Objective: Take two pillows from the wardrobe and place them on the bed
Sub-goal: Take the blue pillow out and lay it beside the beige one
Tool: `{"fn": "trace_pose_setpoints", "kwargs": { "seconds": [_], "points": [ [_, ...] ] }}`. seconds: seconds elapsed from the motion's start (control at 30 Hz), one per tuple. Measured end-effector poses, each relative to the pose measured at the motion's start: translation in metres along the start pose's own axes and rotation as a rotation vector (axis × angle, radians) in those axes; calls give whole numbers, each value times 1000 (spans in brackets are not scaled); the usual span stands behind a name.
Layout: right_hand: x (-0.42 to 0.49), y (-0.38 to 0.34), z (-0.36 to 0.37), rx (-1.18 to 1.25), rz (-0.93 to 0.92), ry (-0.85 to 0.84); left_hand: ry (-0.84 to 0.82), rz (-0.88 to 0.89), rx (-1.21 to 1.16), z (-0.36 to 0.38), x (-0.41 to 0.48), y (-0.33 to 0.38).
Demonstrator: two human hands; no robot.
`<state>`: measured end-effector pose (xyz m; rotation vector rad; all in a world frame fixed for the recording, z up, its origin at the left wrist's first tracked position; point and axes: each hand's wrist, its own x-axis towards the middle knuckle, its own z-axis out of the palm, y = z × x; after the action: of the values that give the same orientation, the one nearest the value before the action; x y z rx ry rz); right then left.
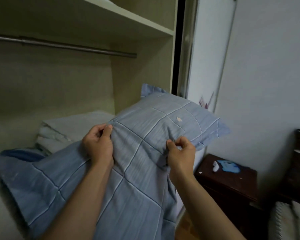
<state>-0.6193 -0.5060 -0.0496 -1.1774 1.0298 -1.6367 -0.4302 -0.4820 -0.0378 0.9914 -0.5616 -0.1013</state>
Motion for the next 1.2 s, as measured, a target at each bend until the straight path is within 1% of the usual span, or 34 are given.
{"fn": "trace_pose_setpoints", "kwargs": {
  "seconds": [0.1, 0.2, 0.33, 0.5, 0.67, 0.87, 1.03, 1.2],
  "points": [
    [-10, -14, -32, -181, -97, 59, -56, -78, -56, 6, -26, -3],
    [-14, -27, -61, -278, -153, 126, -122, -132, -107, 16, -51, -6],
    [-24, -37, -104, -417, -152, 228, -197, -195, -120, 31, -93, -6],
    [-50, -46, -167, -542, -148, 337, -371, -217, -87, 51, -153, 3],
    [-88, -56, -228, -577, -110, 413, -514, -220, -41, 53, -212, 20],
    [-142, -73, -291, -583, -110, 530, -596, -290, -38, 42, -285, 45],
    [-194, -96, -326, -627, -111, 671, -713, -336, -67, 32, -334, 77],
    [-248, -119, -347, -675, -160, 864, -887, -377, -104, 27, -373, 105]
  ]
}}
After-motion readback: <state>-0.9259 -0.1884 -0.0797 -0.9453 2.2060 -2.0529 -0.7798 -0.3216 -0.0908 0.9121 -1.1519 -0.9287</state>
